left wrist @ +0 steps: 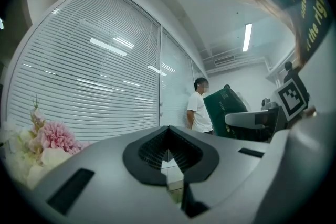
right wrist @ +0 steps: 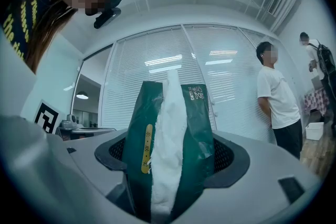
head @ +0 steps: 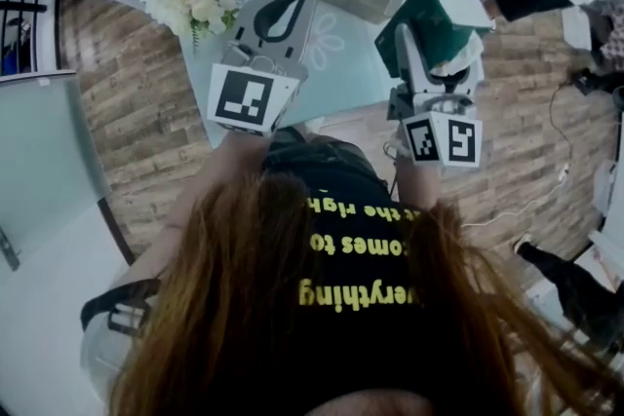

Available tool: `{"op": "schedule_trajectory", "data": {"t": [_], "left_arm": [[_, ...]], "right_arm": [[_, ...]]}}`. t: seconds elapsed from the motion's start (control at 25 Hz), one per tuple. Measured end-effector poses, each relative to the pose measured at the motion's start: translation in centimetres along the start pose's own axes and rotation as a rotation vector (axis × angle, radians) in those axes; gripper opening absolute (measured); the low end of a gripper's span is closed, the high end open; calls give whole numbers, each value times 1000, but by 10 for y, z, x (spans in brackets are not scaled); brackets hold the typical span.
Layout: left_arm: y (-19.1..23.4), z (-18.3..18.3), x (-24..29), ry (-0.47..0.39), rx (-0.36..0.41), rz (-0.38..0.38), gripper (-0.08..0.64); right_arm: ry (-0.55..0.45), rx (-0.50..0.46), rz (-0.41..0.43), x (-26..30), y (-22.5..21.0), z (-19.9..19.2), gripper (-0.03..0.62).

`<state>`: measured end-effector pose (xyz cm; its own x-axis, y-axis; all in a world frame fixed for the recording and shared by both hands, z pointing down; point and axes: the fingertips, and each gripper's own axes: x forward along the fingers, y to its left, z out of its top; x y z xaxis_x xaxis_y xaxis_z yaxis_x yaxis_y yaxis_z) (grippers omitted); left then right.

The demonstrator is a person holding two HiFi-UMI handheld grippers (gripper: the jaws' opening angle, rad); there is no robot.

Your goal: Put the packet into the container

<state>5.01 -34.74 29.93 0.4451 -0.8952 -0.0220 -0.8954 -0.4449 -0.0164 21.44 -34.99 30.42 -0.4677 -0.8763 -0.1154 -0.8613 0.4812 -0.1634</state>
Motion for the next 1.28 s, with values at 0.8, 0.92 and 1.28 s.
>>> {"op": "schedule_trajectory", "data": {"t": [0.8, 0.92, 1.28], "left_arm": [[12, -9, 27, 20, -13, -36, 2], [13, -11, 31, 25, -16, -32, 2], [8, -11, 37, 26, -15, -55, 2]], "right_arm": [[91, -7, 22, 41, -8, -20, 379], [138, 7, 45, 47, -13, -29, 380], [305, -5, 75, 74, -34, -67, 380]]}}
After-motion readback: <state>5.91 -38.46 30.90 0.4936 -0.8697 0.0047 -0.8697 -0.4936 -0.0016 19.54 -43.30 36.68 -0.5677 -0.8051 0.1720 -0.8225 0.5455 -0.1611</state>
